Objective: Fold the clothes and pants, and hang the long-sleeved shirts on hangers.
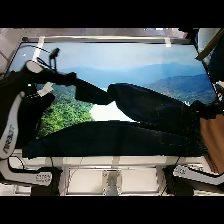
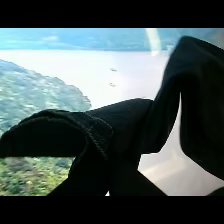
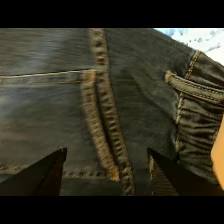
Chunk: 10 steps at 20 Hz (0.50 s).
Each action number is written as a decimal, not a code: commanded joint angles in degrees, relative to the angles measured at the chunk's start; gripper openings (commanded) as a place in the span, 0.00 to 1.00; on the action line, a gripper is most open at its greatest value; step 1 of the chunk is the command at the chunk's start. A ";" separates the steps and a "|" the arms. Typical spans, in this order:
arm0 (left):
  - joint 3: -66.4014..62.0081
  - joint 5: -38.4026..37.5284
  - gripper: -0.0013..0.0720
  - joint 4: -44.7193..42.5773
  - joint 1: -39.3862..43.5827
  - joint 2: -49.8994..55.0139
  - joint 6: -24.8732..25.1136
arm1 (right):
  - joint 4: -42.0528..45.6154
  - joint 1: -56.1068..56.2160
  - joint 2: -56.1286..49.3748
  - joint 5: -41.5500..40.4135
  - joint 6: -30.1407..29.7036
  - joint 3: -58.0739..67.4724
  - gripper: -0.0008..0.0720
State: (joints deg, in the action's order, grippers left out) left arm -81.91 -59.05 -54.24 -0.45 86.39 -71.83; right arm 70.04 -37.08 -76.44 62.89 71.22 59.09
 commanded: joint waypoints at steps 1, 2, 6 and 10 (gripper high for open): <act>-0.04 3.63 0.03 -12.48 -5.88 -6.82 -6.97 | -0.33 -0.13 -3.50 -3.89 0.74 0.07 0.78; -0.04 5.18 0.03 -12.79 -8.33 -8.74 -7.50 | -0.61 -0.13 -3.54 -4.87 0.76 0.07 0.78; -0.02 7.28 0.03 -12.87 -15.52 -14.69 -8.57 | -1.31 -0.13 -3.61 -5.09 0.76 0.04 0.78; 2.78 0.87 0.03 -22.10 -16.33 -13.84 -11.50 | -4.35 0.37 -3.61 -5.09 0.74 0.04 0.78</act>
State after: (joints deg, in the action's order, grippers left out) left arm -80.90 -55.02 -69.23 -15.29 73.01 -80.42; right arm 67.68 -36.99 -79.92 58.22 71.92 59.09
